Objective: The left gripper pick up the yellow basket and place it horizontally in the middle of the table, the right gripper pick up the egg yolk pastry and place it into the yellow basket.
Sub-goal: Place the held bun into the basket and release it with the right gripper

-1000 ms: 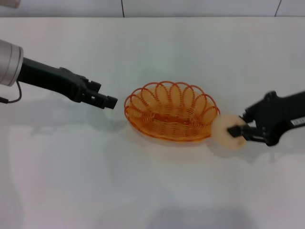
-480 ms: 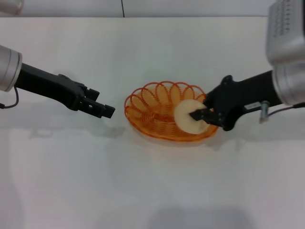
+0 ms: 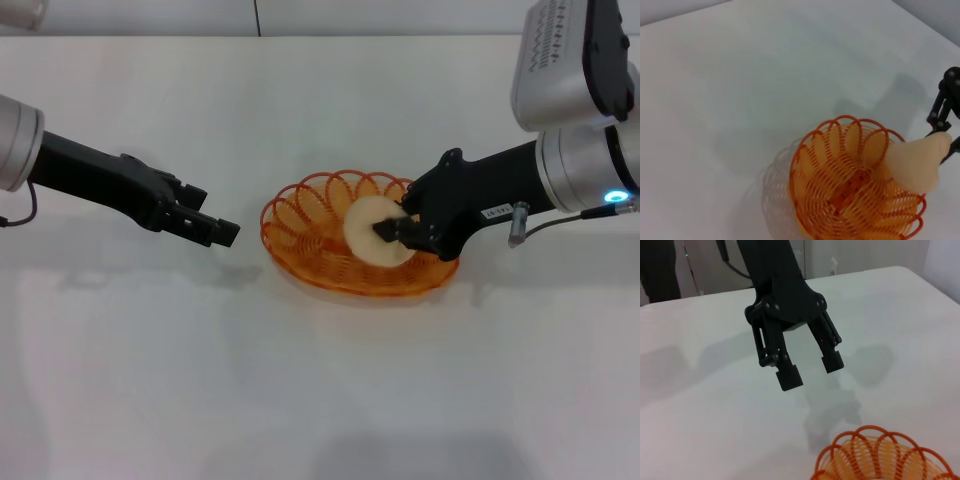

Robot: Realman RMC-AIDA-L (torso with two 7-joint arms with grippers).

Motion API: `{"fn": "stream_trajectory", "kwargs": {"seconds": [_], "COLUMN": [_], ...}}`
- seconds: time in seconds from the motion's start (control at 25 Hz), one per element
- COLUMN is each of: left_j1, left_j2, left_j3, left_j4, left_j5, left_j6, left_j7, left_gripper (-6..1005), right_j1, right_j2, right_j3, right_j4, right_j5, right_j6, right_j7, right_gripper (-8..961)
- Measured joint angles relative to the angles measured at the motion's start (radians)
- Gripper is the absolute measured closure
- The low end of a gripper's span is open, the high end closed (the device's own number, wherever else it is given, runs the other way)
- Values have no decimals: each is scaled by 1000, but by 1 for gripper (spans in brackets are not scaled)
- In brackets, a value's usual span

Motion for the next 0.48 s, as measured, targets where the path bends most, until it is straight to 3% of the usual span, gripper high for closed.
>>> {"fn": "stream_trajectory", "kwargs": {"seconds": [0.12, 0.48], "left_j1": [1, 5], "left_j2": [-1, -1], "left_j3": [-1, -6], "left_j4": [0, 1], "left_j5": [0, -5], "left_j6": [0, -1], "left_j7": [2, 6], "left_gripper": [132, 132], "right_j1": [4, -6], "right_j2": [0, -1], "right_j3": [-2, -1], "right_j4": [7, 1], "right_j5": [4, 5], "right_j6": [-3, 1], "right_j7": [1, 2], "right_gripper": [893, 521]}}
